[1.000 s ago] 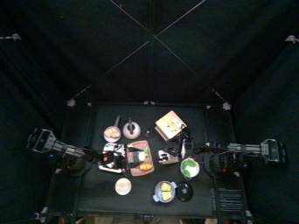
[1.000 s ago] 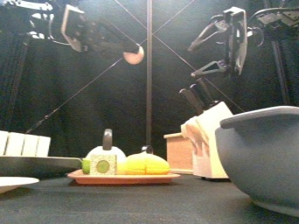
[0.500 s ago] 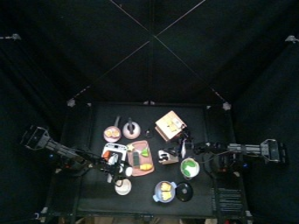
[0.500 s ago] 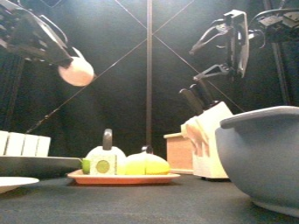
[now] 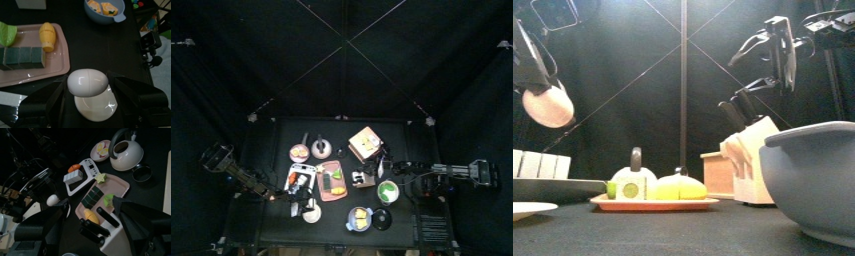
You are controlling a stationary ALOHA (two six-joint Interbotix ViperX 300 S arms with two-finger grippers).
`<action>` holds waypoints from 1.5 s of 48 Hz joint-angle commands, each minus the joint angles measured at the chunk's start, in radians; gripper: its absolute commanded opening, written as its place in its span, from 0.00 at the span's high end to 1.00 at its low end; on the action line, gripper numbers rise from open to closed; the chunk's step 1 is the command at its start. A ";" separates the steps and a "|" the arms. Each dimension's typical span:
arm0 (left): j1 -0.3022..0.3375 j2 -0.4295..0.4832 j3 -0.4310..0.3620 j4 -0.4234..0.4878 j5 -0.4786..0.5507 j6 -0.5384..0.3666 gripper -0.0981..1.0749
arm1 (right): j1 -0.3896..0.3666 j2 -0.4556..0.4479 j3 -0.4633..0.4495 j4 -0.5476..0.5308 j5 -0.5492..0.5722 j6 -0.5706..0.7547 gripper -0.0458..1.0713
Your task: Place egg on small plate
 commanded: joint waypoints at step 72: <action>-0.054 0.267 -0.118 -0.084 0.058 0.044 0.12 | -0.029 0.003 -0.006 0.002 -0.002 0.000 0.07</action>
